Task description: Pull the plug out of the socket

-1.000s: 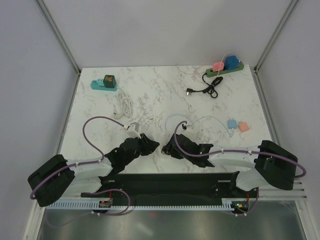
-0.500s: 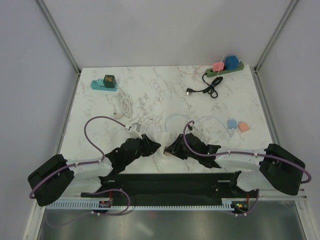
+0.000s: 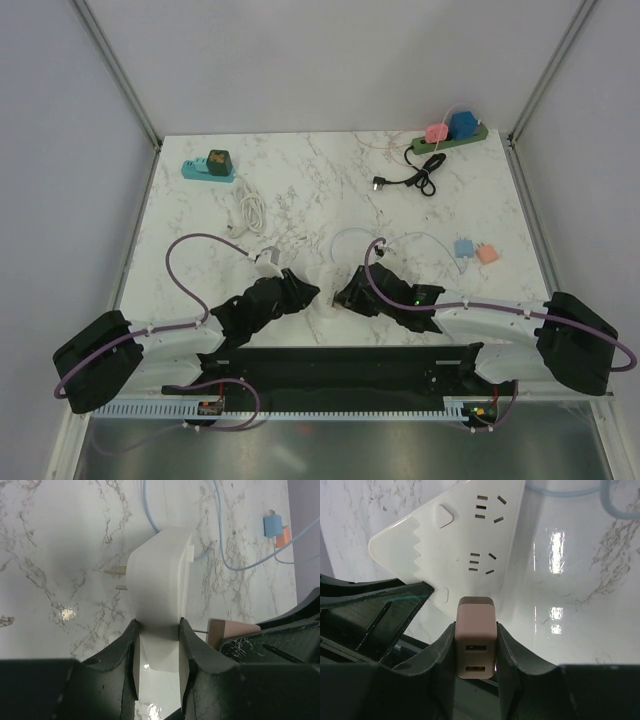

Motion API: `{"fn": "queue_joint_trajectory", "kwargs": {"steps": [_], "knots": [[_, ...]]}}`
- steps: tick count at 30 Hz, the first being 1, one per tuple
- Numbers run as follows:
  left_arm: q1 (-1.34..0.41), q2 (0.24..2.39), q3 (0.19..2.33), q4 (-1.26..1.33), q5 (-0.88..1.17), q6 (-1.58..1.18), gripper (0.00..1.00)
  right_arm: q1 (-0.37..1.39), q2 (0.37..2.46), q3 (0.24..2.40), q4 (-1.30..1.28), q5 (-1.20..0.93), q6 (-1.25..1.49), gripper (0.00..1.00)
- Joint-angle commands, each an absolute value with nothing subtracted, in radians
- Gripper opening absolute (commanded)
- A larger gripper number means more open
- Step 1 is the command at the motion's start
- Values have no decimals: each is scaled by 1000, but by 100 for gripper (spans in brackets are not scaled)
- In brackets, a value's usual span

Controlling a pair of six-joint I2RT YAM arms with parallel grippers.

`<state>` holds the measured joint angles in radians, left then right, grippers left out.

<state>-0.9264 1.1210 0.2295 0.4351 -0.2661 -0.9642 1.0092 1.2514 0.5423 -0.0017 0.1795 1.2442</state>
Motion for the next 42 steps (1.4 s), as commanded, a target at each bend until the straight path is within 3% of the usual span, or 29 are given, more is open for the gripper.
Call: {"fn": "queue_joint_trajectory", "kwargs": {"steps": [1,7,15,18,27,31,34,42], "knots": [[-917,1137,215,256,-430,-920,2,1060,1281,679,-202,353,1171,0],[-919,1147,218,265,-419,-917,2,1088,1313,741,-213,364,1137,0],[-919,1158,218,298,-394,-890,2,1052,1154,863,-284,422,967,0],[-919,1178,229,304,-384,-884,2,932,1134,949,-333,366,892,0],[-919,1144,199,319,-382,-874,2,277,996,973,-354,22,764,0],[-917,1160,204,336,-374,-870,2,-112,985,907,-367,-165,732,0],[-919,1178,215,344,-365,-862,2,-301,1005,818,-335,-288,707,0],[-917,1187,213,368,-353,-856,2,-383,1106,574,-33,-474,774,0]]}}
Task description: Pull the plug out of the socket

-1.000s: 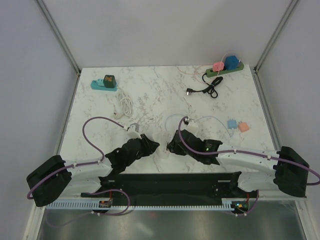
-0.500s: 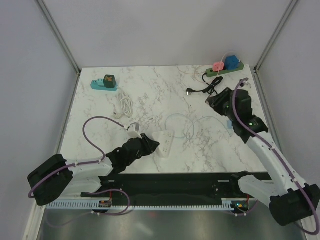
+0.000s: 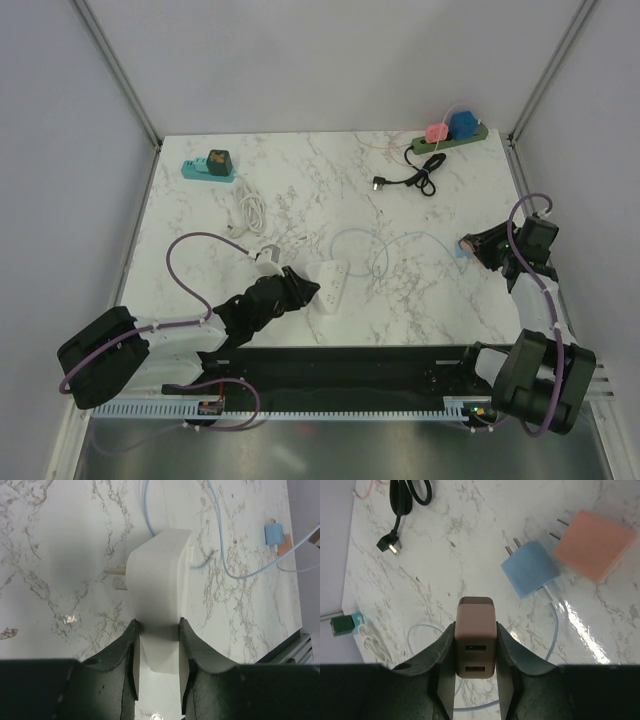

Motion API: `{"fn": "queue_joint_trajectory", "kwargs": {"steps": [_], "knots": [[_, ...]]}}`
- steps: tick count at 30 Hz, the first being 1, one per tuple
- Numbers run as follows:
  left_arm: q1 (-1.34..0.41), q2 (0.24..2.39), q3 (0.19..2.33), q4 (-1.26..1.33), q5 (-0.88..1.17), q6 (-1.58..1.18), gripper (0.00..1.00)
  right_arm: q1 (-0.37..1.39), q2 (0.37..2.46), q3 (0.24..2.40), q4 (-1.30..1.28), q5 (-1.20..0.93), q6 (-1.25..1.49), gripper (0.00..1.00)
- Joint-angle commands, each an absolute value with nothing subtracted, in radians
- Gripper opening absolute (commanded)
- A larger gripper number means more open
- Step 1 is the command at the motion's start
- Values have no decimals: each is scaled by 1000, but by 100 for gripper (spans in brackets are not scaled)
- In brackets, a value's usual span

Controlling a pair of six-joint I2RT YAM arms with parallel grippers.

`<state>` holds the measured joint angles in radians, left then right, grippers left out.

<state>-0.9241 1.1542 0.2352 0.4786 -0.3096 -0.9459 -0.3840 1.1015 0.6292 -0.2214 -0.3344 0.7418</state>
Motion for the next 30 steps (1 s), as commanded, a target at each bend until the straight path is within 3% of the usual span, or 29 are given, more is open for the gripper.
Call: {"fn": "queue_joint_trajectory", "kwargs": {"steps": [1,10,22,28,30], "knots": [[-919,1189,213,370,-351,-856,2,-382,1118,559,27,-479,784,0],[-917,1197,216,377,-345,-856,2,-314,1232,476,205,-442,830,0],[-919,1195,213,377,-347,-859,2,-290,1391,462,334,-434,844,13],[-919,1203,219,377,-345,-859,2,-279,1439,453,365,-443,828,26],[-917,1204,219,379,-345,-859,2,-276,1434,446,356,-440,821,36]]}}
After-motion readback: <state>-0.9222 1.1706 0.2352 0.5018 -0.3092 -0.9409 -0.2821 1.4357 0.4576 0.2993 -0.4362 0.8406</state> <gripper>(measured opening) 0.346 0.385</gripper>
